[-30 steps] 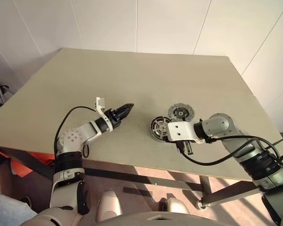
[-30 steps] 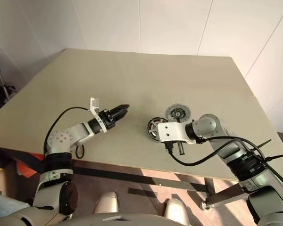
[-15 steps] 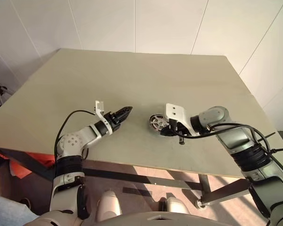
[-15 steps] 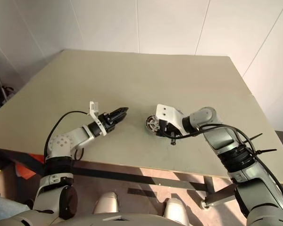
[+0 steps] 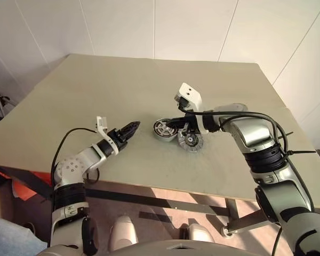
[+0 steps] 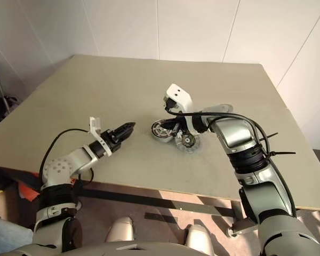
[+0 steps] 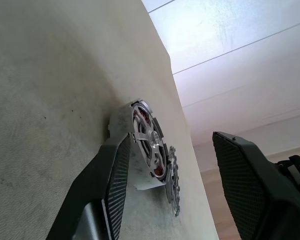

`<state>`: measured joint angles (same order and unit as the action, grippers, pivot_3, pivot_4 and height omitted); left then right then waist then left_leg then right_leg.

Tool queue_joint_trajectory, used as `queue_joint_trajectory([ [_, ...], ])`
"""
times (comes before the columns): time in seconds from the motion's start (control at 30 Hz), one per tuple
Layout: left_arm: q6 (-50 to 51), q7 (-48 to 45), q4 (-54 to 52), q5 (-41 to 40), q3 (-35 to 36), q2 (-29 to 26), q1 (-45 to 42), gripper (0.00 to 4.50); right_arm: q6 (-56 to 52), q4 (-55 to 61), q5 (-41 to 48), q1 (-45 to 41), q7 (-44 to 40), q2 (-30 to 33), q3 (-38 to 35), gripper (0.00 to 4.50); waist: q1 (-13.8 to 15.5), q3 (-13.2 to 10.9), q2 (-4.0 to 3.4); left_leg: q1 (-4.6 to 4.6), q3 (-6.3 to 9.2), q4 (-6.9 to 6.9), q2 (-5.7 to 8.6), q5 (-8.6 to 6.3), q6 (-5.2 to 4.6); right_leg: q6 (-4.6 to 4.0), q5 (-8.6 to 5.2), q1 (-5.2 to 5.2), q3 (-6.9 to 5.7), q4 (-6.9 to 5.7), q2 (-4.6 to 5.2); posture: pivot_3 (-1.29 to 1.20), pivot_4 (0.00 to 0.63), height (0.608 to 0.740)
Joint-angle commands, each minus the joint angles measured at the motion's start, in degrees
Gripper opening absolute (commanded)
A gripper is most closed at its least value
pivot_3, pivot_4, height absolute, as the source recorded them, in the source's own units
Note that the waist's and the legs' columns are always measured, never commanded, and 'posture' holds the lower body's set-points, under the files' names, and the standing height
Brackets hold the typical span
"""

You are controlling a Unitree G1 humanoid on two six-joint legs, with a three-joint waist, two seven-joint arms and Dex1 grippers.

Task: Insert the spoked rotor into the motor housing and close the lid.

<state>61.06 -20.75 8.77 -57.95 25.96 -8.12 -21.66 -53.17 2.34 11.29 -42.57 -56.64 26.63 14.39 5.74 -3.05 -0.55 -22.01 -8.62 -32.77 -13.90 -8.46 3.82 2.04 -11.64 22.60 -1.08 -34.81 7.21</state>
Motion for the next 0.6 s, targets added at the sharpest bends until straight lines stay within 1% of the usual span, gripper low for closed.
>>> queue_joint_trajectory([
  [0.03, -0.36, 0.20, -2.66, -1.89, 0.06, 0.16, 0.00, 2.77, 2.92, -0.23, -0.22, -0.71, 2.69, -0.58, -0.69, 0.03, 0.04, 0.00, 0.00, -0.01, 0.00, 0.00, 0.00, 0.00, 0.00, 0.00, 0.00, 0.00, 0.00, 0.01, 0.00, 0.00, 0.000, 0.740],
  [0.13, -0.73, 0.61, -2.92, -1.96, -0.29, 0.79, -0.01, 2.77, 3.67, -0.75, -0.77, 0.17, 6.50, -1.44, -1.84, 0.03, 0.04, 0.00, 0.00, -0.02, 0.00, 0.01, 0.00, 0.02, 0.03, 0.00, 0.00, 0.01, 0.00, 0.01, 0.00, 0.00, 0.000, 0.740],
  [0.23, -1.20, 0.79, -3.13, -2.00, -0.69, 1.36, -0.38, 2.77, 0.63, 0.20, 1.28, 1.82, 10.32, -3.20, -5.24, 0.03, 0.04, 0.00, 0.00, -0.02, 0.00, 0.04, 0.00, 0.10, 0.18, 0.00, 0.00, 0.02, 0.00, 0.02, 0.00, 0.00, 0.000, 0.740],
  [0.3, -1.78, 0.53, -2.47, -1.45, -1.51, 1.61, -1.66, 2.77, -4.90, 2.50, 4.24, 4.03, 13.73, -5.23, -10.48, 0.03, 0.07, 0.00, 0.01, -0.03, 0.00, 0.05, 0.00, 0.11, 0.20, 0.00, 0.00, 0.03, 0.00, 0.03, 0.00, 0.00, 0.000, 0.740],
  [0.37, -3.03, -1.04, -1.98, 1.17, -4.36, 0.75, -3.10, 2.77, -11.19, 5.66, 7.23, 6.88, 17.08, -7.17, -16.65, 0.03, 0.30, 0.00, 0.01, -0.04, 0.01, 0.05, 0.01, 0.12, 0.20, 0.00, 0.00, 0.01, -0.01, 0.03, 0.00, 0.00, 0.000, 0.740],
  [0.4, -3.50, -1.76, -1.95, 2.17, -5.48, 0.19, -3.42, 2.77, -13.05, 6.86, 8.02, 7.78, 18.27, -7.71, -18.26, 0.03, 0.40, 0.00, 0.01, -0.03, 0.00, 0.04, 0.01, 0.12, 0.20, 0.01, 0.00, 0.02, 0.01, 0.03, 0.00, 0.00, 0.000, 0.740],
  [0.53, -6.75, -6.83, -1.03, 7.80, -11.70, -3.39, -6.49, 2.77, -20.43, 14.47, 13.35, 13.85, 20.11, -7.66, -26.04, 0.03, 0.67, 0.00, 0.01, 0.01, 0.02, 0.08, 0.02, 0.19, 0.32, 0.02, 0.01, 0.00, 0.02, 0.03, -0.01, 0.00, 0.000, 0.740],
  [0.6, -9.75, -10.24, 0.45, 11.39, -14.73, -5.56, -8.71, 2.77, -26.26, 17.93, 17.95, 15.31, 19.95, -8.65, -32.42, 0.38, 0.85, 0.00, 0.01, 0.05, 0.02, 0.18, 0.02, 0.26, 0.44, 0.03, 0.01, 0.02, 0.01, 0.02, -0.01, 0.00, 0.000, 0.740],
])
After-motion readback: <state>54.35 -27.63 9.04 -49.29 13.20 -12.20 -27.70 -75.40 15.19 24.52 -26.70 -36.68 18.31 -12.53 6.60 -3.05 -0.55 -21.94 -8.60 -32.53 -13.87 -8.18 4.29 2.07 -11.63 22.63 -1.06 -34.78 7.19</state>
